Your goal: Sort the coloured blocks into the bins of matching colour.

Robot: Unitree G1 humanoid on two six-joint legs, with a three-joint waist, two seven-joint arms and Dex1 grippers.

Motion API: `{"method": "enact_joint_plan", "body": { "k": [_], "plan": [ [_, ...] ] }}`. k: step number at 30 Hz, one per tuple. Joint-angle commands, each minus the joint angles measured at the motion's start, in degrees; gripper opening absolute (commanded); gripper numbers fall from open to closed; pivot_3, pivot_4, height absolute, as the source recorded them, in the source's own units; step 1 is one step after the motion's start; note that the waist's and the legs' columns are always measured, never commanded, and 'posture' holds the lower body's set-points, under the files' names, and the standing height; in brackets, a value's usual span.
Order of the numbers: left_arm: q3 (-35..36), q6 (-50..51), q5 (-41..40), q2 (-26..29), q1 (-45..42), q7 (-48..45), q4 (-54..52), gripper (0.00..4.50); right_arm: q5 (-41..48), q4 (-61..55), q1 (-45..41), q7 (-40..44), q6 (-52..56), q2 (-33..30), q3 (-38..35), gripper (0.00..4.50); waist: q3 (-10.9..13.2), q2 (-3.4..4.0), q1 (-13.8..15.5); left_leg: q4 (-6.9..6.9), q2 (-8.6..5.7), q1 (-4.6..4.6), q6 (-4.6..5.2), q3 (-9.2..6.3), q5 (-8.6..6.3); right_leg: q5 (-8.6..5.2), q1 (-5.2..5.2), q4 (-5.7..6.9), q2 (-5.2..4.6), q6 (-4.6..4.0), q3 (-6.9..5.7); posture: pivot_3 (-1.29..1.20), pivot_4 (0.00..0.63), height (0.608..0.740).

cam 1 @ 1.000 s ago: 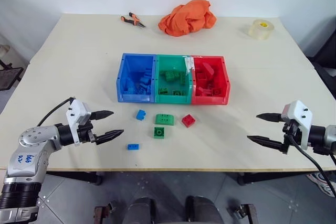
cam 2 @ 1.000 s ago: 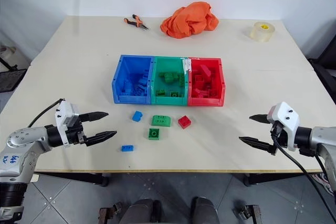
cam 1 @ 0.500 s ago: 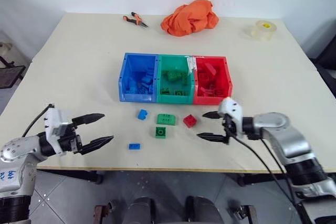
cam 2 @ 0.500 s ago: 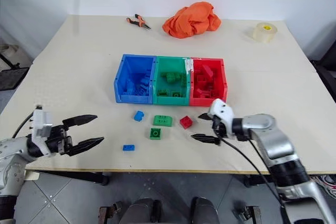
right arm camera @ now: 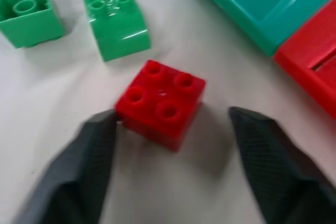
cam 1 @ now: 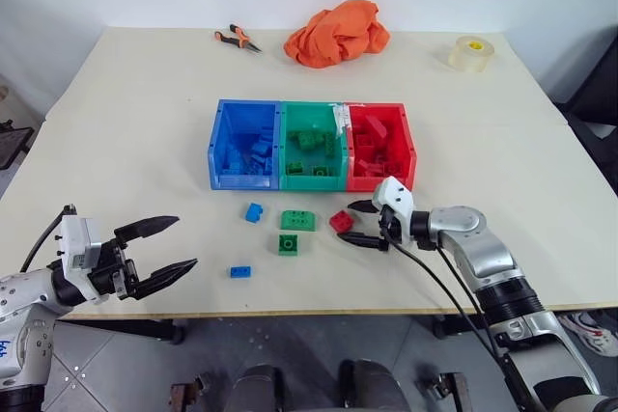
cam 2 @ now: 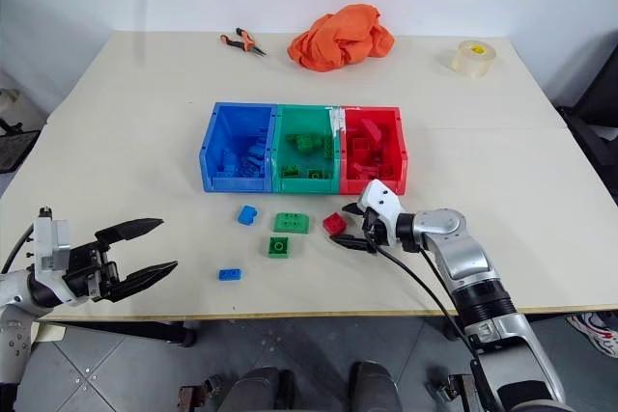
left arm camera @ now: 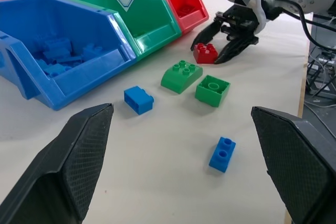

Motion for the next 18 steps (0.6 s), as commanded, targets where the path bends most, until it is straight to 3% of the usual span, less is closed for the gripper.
{"method": "enact_joint_plan", "body": {
  "k": [1,4,13,18],
  "plan": [
    [-0.1,-0.8,-0.7,-0.3,-1.2,0.3,-1.3,4.5,-0.1,-0.1,1.0,-0.5,0.4,1.3,0.2,2.2,0.0,0.0,0.0,0.0,0.0,0.0,0.0,0.0,0.0,0.0,0.0,0.0,0.0,0.0,0.0,0.0,0.15,0.74],
    [-1.2,-1.0,-0.3,-0.4,-3.0,0.4,-0.1,4.5,2.1,-5.3,2.6,0.0,1.8,0.5,-1.7,1.41,0.0,0.01,0.1,0.0,-0.02,-0.01,0.0,0.0,0.0,0.0,-0.02,0.01,0.0,0.0,0.03,0.0,0.15,0.74],
    [-4.0,-1.7,0.6,-1.1,-7.8,-0.2,3.6,4.5,8.3,-20.2,6.6,-0.7,9.5,-4.8,-8.1,1.41,0.0,0.04,0.2,-0.01,-0.08,-0.06,0.0,-0.08,0.0,0.0,-0.03,0.03,-0.02,0.0,0.06,0.0,0.15,0.74],
    [-5.1,-2.1,1.0,-1.2,-9.7,-0.4,5.2,4.5,8.6,-15.6,0.6,-6.5,11.1,-4.3,-13.0,1.41,0.0,0.05,0.1,-0.03,-0.07,-0.06,0.0,0.0,0.0,0.0,-0.09,0.03,0.01,0.0,-0.01,0.0,0.15,0.74]
  ]
}}
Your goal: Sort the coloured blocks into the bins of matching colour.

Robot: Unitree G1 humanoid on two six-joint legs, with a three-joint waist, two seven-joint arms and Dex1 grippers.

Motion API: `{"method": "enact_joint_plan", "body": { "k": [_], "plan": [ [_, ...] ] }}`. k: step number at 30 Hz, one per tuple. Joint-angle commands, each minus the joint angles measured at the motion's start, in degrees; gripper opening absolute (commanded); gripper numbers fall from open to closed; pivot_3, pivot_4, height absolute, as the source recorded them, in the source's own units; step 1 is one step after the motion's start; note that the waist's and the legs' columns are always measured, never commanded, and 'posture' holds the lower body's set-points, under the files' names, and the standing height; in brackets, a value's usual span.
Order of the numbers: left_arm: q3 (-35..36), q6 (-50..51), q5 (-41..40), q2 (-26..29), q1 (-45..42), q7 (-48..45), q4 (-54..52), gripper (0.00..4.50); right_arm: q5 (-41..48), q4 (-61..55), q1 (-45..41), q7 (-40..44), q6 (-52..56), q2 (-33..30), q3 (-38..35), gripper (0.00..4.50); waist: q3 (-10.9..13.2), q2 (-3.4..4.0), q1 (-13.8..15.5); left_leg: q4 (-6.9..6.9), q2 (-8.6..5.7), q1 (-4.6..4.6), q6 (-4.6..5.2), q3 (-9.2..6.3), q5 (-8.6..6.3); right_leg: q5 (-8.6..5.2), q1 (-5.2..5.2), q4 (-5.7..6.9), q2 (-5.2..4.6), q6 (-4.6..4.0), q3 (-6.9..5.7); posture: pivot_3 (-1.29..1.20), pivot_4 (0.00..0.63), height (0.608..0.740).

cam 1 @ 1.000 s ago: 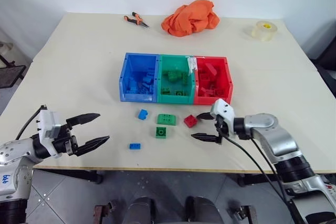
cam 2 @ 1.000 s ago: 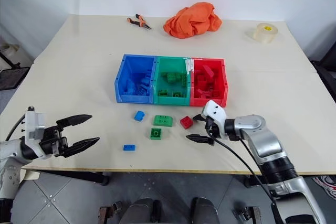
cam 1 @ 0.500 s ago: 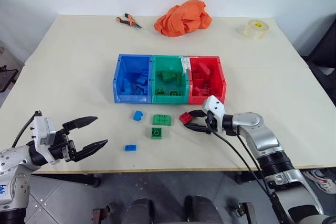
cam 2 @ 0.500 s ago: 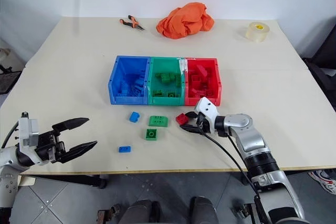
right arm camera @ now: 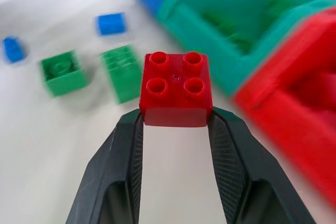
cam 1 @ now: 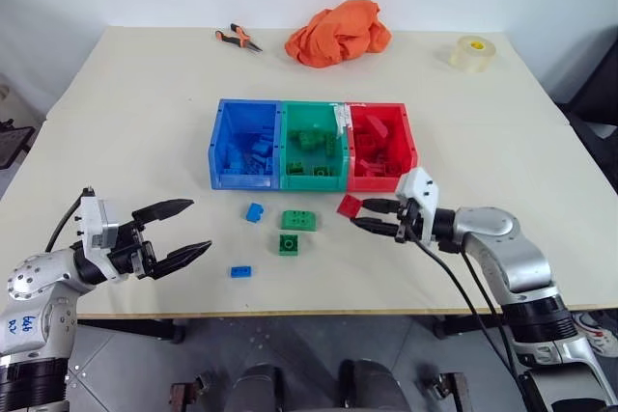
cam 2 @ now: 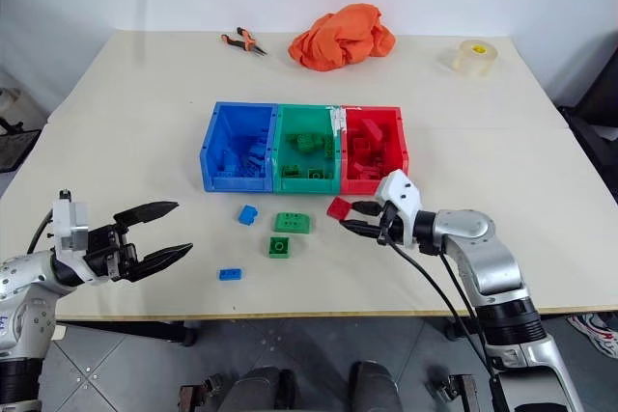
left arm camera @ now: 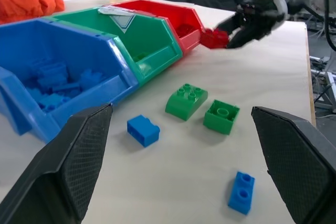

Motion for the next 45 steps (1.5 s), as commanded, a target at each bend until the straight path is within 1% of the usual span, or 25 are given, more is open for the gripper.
{"method": "enact_joint_plan", "body": {
  "k": [1,2,4,5,8,10,11,14,16,18,21,26,29,31,35,40,42,44,45],
  "plan": [
    [-0.4,-1.1,0.3,0.0,-1.1,-0.6,0.7,4.5,1.0,4.6,-6.3,-4.1,0.3,0.1,-4.8,1.41,0.0,0.01,-0.1,-0.01,0.0,0.01,0.0,0.02,0.0,0.0,-0.02,0.01,0.01,0.0,-0.01,0.0,0.15,0.74],
    [-0.6,-1.2,0.3,0.0,-1.4,-0.8,0.9,4.5,1.0,6.9,-8.0,-4.2,-0.7,0.0,-5.2,1.41,0.0,0.01,-0.1,0.0,0.0,0.0,0.0,0.11,0.0,0.0,-0.07,0.06,0.03,0.0,-0.04,0.0,0.15,0.74],
    [-1.0,-1.4,0.3,-0.1,-2.0,-1.0,1.3,4.5,-0.3,11.8,-11.7,-4.9,-3.3,0.0,-5.5,2.13,0.0,0.01,-0.1,0.0,0.0,0.03,0.0,0.12,0.0,0.0,-0.11,0.16,0.03,0.0,-0.06,0.0,0.15,0.74],
    [-1.2,-1.5,0.4,-0.1,-2.2,-1.0,1.5,4.5,-1.0,14.3,-13.4,-5.2,-4.7,0.2,-5.5,2.39,0.0,0.01,-0.1,-0.02,0.0,0.01,0.0,0.12,0.0,0.0,-0.13,0.16,0.03,0.0,-0.06,0.0,0.15,0.74],
    [-1.4,-1.9,0.5,-0.2,-2.9,-1.1,2.1,4.5,-2.4,20.4,-17.0,-5.4,-8.6,0.6,-5.2,3.42,0.0,0.01,0.0,0.0,-0.02,-0.01,0.0,0.13,0.01,0.0,-0.13,0.16,0.02,0.0,-0.06,0.0,0.15,0.74],
    [-1.4,-1.9,0.5,-0.2,-3.3,-1.0,2.2,4.5,-3.2,22.0,-17.9,-4.2,-10.2,0.4,-4.3,4.09,0.0,0.0,0.0,0.04,-0.03,-0.02,0.01,0.11,0.0,0.0,-0.13,0.2,0.01,0.0,-0.06,0.0,0.15,0.74],
    [-1.3,-1.9,0.5,-0.2,-3.3,-1.0,2.3,4.5,-3.0,21.0,-17.4,-3.2,-10.2,0.2,-3.9,4.42,0.0,0.0,0.0,0.04,-0.04,-0.03,0.01,0.11,0.01,0.0,-0.13,0.2,0.01,0.0,-0.06,0.0,0.15,0.74],
    [-1.0,-2.0,0.3,-0.1,-3.1,-1.0,2.0,4.5,-1.9,16.7,-14.9,-0.8,-10.5,-0.5,-3.8,4.47,0.0,0.01,0.0,0.02,-0.02,-0.03,0.01,0.12,0.01,0.0,-0.13,0.2,0.02,0.0,-0.07,0.0,0.15,0.74],
    [-0.9,-1.9,0.2,0.0,-2.9,-1.0,2.0,4.5,-0.7,13.0,-12.4,2.2,-10.6,-1.6,-3.9,4.47,0.0,0.01,0.0,0.03,-0.02,-0.03,0.01,0.1,0.01,0.0,-0.13,0.22,0.02,0.0,-0.08,0.0,0.15,0.74],
    [-0.8,-1.8,0.2,0.1,-2.6,-1.0,1.9,4.5,1.5,7.0,-7.1,8.1,-10.0,-4.8,-3.8,4.47,0.0,0.01,0.3,0.05,-0.03,-0.04,0.02,0.11,0.01,0.0,-0.12,0.21,0.01,0.01,-0.07,0.0,0.15,0.74],
    [-0.7,-1.6,0.3,0.2,-2.1,-1.1,1.8,4.5,3.1,2.0,-0.7,13.8,-9.9,-9.8,-4.1,4.47,0.0,0.0,0.7,0.06,-0.04,-0.06,0.04,0.04,-0.01,0.01,-0.08,0.16,0.0,0.01,-0.07,0.0,0.15,0.74],
    [-0.3,-1.6,0.4,0.8,-1.6,-1.5,2.3,4.5,4.2,1.3,7.7,21.4,-13.1,-18.3,-7.3,4.47,0.0,0.0,1.3,0.1,-0.03,-0.02,0.06,0.16,-0.02,0.0,-0.02,0.0,0.01,0.01,-0.07,0.0,0.15,0.74],
    [0.0,-1.7,0.3,0.9,-1.3,-1.8,2.5,4.5,4.4,0.9,10.3,23.3,-13.8,-21.2,-8.2,4.47,0.0,0.01,1.4,0.11,-0.03,-0.03,0.08,0.23,-0.03,0.0,-0.01,-0.1,-0.01,0.01,-0.04,0.0,0.15,0.74],
    [0.1,-1.7,0.2,0.9,-1.1,-1.7,2.3,4.5,4.5,0.4,11.2,23.5,-13.4,-22.1,-8.3,4.47,0.0,0.0,1.3,0.11,0.01,-0.01,0.08,0.22,-0.03,0.0,0.02,-0.13,0.0,0.01,-0.05,0.0,0.15,0.74],
    [0.0,-1.6,0.2,0.8,-0.8,-1.5,1.8,4.5,4.4,-0.9,10.2,22.3,-11.9,-21.1,-7.0,4.47,0.0,0.01,1.3,0.1,0.04,0.0,0.07,0.25,-0.03,0.0,0.02,-0.17,0.0,0.01,-0.06,0.0,0.15,0.74],
    [0.1,-1.4,-0.1,0.6,-0.2,-1.0,0.8,4.5,4.0,-2.6,7.3,20.4,-9.9,-17.9,-3.4,4.47,0.0,0.0,1.4,0.12,0.04,-0.02,0.07,0.22,-0.03,0.0,0.02,-0.17,-0.02,0.01,-0.06,0.0,0.15,0.74],
    [0.3,-1.3,-0.3,0.5,0.4,-0.8,0.0,4.5,4.0,-3.8,5.3,19.5,-8.6,-15.1,-0.5,4.47,0.0,0.0,1.4,0.13,0.02,-0.03,0.07,0.21,-0.03,0.0,0.02,-0.16,-0.02,0.01,-0.06,0.0,0.15,0.74],
    [0.7,-1.1,-0.6,0.3,1.8,-0.5,-1.5,4.5,0.7,-2.3,1.4,17.0,-6.9,-10.6,5.1,4.47,0.0,-0.01,1.2,0.14,0.03,-0.02,0.07,0.19,-0.03,0.0,0.03,-0.15,-0.04,0.01,-0.06,0.0,0.15,0.74],
    [0.8,-1.0,-0.7,0.3,2.2,-0.4,-2.1,4.5,-0.9,-1.4,0.1,16.1,-6.4,-9.3,6.9,4.47,0.0,-0.01,1.0,0.14,0.06,-0.02,0.06,0.21,-0.03,0.0,0.02,-0.17,-0.04,0.01,-0.05,0.0,0.15,0.74]
  ]
}}
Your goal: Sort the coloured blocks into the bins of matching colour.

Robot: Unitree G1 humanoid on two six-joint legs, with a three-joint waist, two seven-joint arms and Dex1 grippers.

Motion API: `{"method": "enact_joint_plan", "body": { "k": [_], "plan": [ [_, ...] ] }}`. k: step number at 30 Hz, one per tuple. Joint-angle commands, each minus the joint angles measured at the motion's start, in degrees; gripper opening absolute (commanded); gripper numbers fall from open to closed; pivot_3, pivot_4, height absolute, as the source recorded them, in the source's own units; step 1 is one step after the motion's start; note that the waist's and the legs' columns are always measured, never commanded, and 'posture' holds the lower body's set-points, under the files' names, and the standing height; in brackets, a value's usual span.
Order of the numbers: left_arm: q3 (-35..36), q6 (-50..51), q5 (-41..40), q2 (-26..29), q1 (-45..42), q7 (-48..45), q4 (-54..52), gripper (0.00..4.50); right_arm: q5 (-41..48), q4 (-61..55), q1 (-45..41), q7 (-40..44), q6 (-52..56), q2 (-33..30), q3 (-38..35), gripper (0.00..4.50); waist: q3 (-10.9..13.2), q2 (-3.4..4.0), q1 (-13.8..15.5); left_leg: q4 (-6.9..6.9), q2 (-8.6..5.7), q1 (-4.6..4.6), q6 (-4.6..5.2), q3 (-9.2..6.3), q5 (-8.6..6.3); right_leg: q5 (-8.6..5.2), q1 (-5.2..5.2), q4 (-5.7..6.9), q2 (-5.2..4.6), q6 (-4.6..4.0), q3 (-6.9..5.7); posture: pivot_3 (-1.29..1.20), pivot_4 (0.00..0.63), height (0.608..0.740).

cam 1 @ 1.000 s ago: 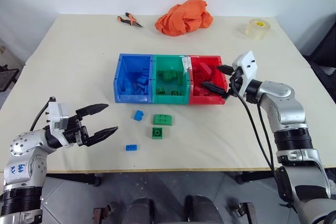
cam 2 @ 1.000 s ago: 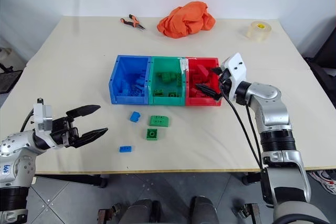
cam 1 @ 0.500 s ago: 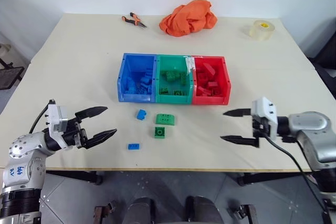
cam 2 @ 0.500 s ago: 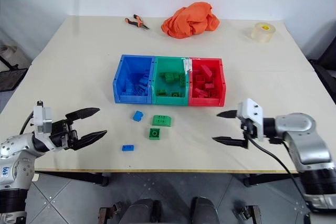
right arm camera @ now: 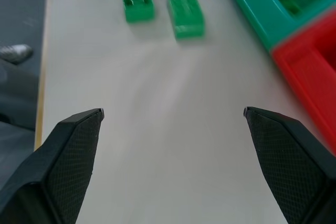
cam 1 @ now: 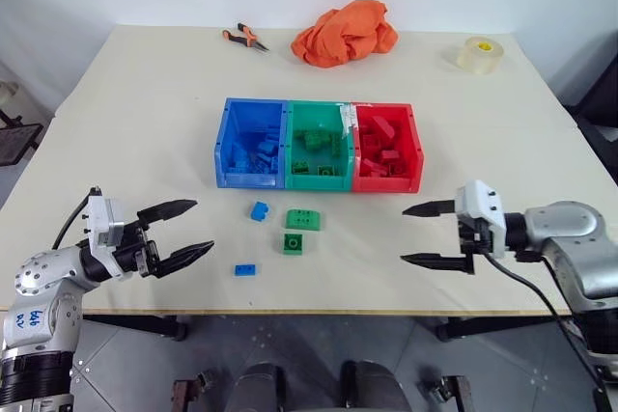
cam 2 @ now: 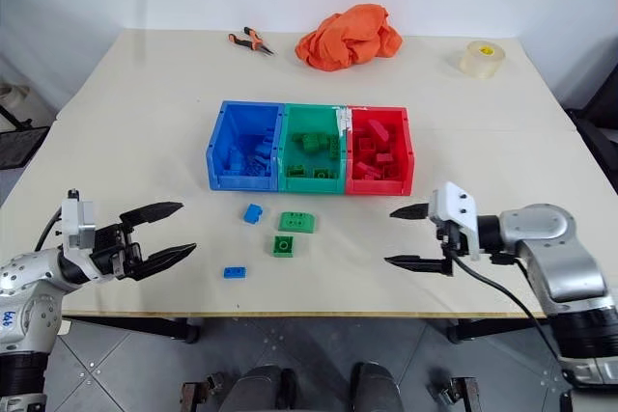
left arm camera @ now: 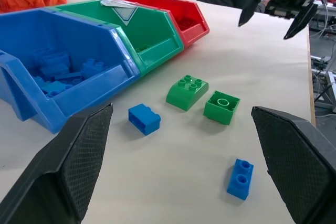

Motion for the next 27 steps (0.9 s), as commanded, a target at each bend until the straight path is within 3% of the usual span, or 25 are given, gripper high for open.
{"method": "enact_joint_plan", "body": {
  "k": [1,12,27],
  "plan": [
    [1.5,0.2,-1.3,0.3,1.7,0.6,-3.9,4.5,-4.1,0.5,-4.3,-3.1,1.4,4.3,6.2,4.47,0.0,0.02,-0.2,0.0,0.02,0.0,-0.01,-0.01,0.01,0.0,0.0,0.01,0.01,-0.01,-0.01,0.0,0.15,0.74],
    [4.1,1.8,-2.8,0.2,8.1,1.9,-10.3,4.5,-7.3,7.5,-11.3,-3.4,-2.7,17.7,14.7,4.47,0.0,0.0,0.0,0.05,-0.07,-0.05,0.0,-0.17,-0.01,-0.01,-0.05,0.22,0.01,-0.01,0.01,0.0,0.15,0.74],
    [4.7,2.2,-3.5,-0.4,10.8,4.5,-13.7,4.5,-12.6,20.1,-15.8,-2.4,-10.3,25.8,18.9,4.47,0.0,0.0,-1.2,0.03,-0.05,-0.01,-0.03,-0.28,-0.02,-0.01,-0.08,0.41,0.04,-0.02,0.03,0.0,0.15,0.74]
  ]
}}
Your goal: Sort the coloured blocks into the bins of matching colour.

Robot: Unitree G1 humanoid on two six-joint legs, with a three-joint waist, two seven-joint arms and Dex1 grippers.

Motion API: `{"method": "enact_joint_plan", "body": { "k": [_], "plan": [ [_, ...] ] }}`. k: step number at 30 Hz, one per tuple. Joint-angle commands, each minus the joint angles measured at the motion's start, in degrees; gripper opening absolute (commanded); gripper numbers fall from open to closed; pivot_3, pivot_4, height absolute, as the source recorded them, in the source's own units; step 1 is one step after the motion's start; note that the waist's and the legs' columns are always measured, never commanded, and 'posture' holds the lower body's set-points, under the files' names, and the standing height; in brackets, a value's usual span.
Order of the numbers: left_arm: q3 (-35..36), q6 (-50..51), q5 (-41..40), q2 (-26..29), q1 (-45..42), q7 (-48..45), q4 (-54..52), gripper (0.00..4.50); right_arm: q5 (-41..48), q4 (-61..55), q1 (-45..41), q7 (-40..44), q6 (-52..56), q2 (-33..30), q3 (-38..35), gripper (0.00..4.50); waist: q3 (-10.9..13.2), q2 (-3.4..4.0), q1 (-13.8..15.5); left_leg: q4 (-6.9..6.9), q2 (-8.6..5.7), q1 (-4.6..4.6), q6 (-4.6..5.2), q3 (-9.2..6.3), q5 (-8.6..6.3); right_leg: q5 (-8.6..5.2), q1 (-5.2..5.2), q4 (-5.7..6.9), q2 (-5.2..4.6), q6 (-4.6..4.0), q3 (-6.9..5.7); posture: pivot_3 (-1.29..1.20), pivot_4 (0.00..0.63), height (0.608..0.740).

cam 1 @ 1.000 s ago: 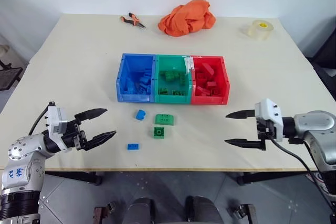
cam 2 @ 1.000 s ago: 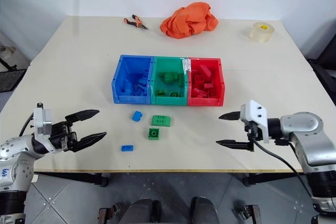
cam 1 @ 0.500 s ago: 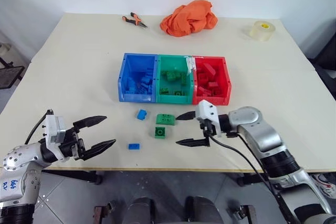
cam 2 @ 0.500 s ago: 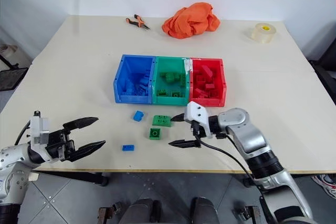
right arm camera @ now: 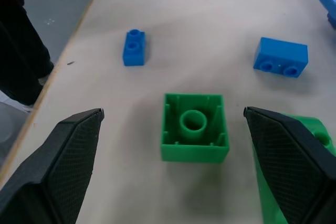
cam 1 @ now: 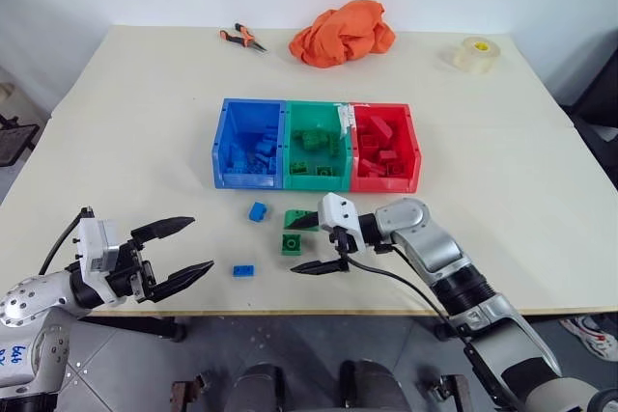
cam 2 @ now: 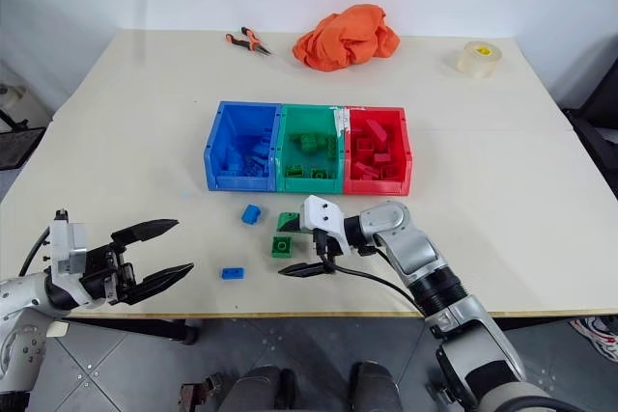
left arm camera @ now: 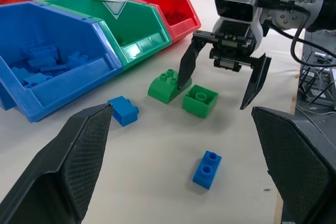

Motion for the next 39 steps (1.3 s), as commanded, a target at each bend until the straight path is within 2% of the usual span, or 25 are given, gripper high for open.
{"method": "enact_joint_plan", "body": {
  "k": [1,4,11,12,17,23,26,30,34,39],
  "plan": [
    [1.6,-0.3,-1.5,0.0,0.5,0.2,-2.2,4.5,0.0,0.0,-0.3,1.1,-0.7,0.6,0.3,4.47,0.0,0.01,-0.1,0.0,0.01,0.0,-0.01,-0.01,0.0,0.0,0.0,0.01,0.0,0.0,0.0,0.0,0.15,0.74],
    [1.7,-0.4,-1.4,0.0,0.4,0.0,-1.6,4.5,0.0,-0.1,-0.1,0.8,0.2,0.7,-0.1,3.85,0.0,0.01,-0.2,-0.01,0.03,0.03,-0.03,-0.02,-0.01,0.0,0.0,0.04,0.01,-0.01,0.01,0.0,0.15,0.74],
    [1.1,-0.5,-1.1,-0.2,-0.7,0.5,-1.0,4.5,-0.5,0.2,0.0,0.1,0.2,1.4,-0.1,1.45,0.0,0.01,-0.2,-0.01,0.03,0.01,-0.05,-0.03,-0.02,-0.01,-0.01,0.03,-0.01,-0.01,0.11,0.0,0.15,0.74],
    [0.9,-0.5,-1.1,-0.2,-1.1,0.5,-0.8,4.5,-0.6,0.3,-0.2,-0.1,0.2,1.7,-0.1,1.39,0.0,0.01,-0.2,-0.01,0.03,0.02,-0.05,-0.03,-0.02,-0.01,-0.01,0.03,-0.01,-0.01,0.11,0.0,0.15,0.74],
    [0.5,-0.5,-0.9,-0.4,-1.8,0.6,-0.6,4.5,-0.3,-0.2,-0.4,-0.2,0.2,2.0,-0.5,1.39,0.0,0.01,-0.2,-0.01,0.03,0.01,-0.05,-0.03,-0.02,-0.01,-0.01,0.04,-0.01,-0.01,0.12,0.0,0.15,0.74],
    [0.7,-0.5,-1.0,-0.6,-1.8,0.8,-0.6,4.5,6.5,-7.9,-1.5,-0.2,6.2,0.4,-6.6,1.39,0.0,0.03,-0.2,-0.01,0.03,0.0,-0.05,-0.05,-0.02,-0.01,-0.02,0.03,-0.04,-0.01,0.19,0.0,0.15,0.74],
    [0.6,-0.7,-0.8,-0.6,-2.0,0.5,0.3,4.5,4.9,-1.3,-8.4,-6.6,3.9,-0.5,-12.2,1.39,0.0,0.07,-0.2,0.0,0.03,0.0,-0.06,-0.03,-0.03,0.0,-0.02,0.02,-0.06,-0.01,0.21,0.0,0.15,0.74],
    [0.0,-0.9,-0.5,-0.7,-3.4,0.4,1.4,4.5,1.5,12.1,-17.2,-14.1,-0.9,0.3,-15.1,1.39,0.0,0.06,-0.3,-0.02,0.02,0.01,-0.06,-0.01,-0.03,-0.01,-0.11,0.11,-0.03,-0.03,0.21,0.0,0.15,0.74],
    [-1.0,-1.2,0.0,-0.9,-5.3,0.3,2.7,4.5,-0.4,20.7,-21.5,-16.3,-5.3,1.3,-15.9,2.78,0.0,0.01,-0.5,-0.1,0.02,0.02,-0.08,-0.02,-0.04,-0.01,-0.13,0.17,0.01,-0.03,0.2,0.0,0.15,0.74],
    [-1.5,-1.7,0.1,-0.7,-6.9,-0.3,4.3,4.5,-0.2,20.1,-20.7,-14.3,-7.4,1.2,-15.9,4.47,0.0,0.05,-0.5,-0.07,0.01,-0.01,-0.07,0.05,-0.03,-0.01,-0.13,0.15,0.03,-0.03,0.06,0.0,0.15,0.74]
  ]
}}
